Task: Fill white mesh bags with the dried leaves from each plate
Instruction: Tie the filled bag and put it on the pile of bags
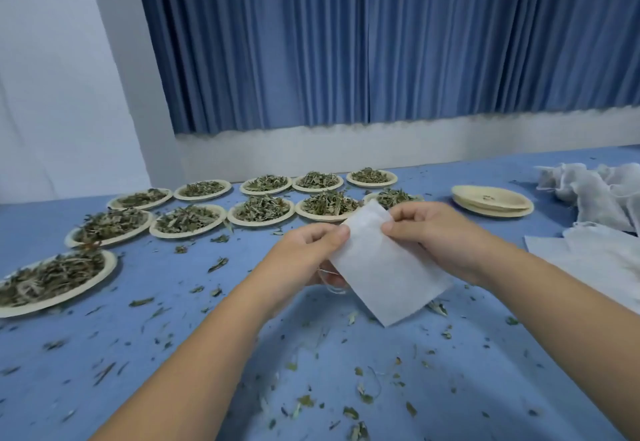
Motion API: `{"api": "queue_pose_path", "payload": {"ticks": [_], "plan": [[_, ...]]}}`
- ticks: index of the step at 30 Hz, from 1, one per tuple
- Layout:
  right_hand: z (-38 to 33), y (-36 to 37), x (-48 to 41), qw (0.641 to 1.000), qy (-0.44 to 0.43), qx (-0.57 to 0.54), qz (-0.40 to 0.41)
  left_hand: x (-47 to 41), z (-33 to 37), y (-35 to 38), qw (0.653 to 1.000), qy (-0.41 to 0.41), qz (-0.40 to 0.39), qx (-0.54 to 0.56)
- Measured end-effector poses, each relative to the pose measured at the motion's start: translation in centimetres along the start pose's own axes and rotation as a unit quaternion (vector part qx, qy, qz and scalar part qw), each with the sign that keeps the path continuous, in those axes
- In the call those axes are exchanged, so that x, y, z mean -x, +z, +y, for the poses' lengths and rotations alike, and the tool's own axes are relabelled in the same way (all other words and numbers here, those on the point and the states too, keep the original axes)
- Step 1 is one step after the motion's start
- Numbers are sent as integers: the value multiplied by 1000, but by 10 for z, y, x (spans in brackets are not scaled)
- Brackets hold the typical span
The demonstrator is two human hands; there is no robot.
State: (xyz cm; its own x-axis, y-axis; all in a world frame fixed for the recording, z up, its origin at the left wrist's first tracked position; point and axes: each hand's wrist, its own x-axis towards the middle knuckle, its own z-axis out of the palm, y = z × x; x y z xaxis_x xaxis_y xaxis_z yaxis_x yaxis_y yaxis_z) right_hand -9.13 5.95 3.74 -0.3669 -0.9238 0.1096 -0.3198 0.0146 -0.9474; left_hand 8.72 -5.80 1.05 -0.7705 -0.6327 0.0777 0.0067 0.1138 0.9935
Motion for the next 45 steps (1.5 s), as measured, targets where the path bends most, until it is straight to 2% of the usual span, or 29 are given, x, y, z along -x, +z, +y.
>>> {"api": "queue_pose_path", "payload": {"ticks": [4,8,11,15,18,21,26,30,38,45], "plan": [[-4,46,-20,1000,-5,6,-25,24,-1,-43,999,-40,-1,-36],[-15,103,-44,997,-9,4,-70,58,-4,-100,992,-97,52,-54],[-21,151,-62,994,-12,59,-94,85,-10,-146,975,-165,100,-113],[-33,216,-88,976,-30,193,-94,113,-26,-184,954,-207,161,-147],[-49,260,-109,971,-20,206,-116,124,-36,-202,936,-236,189,-180],[-59,299,-131,971,14,192,-144,129,-38,-218,927,-251,188,-207],[-62,359,-156,973,108,103,-177,125,-44,-229,917,-257,185,-242],[-61,402,-167,964,150,131,-177,116,-49,-234,904,-251,190,-291],[-56,428,-176,978,123,130,-109,115,-57,-236,901,-236,192,-309],[-56,390,-173,993,91,56,-41,119,-54,-234,911,-242,211,-257]]}}
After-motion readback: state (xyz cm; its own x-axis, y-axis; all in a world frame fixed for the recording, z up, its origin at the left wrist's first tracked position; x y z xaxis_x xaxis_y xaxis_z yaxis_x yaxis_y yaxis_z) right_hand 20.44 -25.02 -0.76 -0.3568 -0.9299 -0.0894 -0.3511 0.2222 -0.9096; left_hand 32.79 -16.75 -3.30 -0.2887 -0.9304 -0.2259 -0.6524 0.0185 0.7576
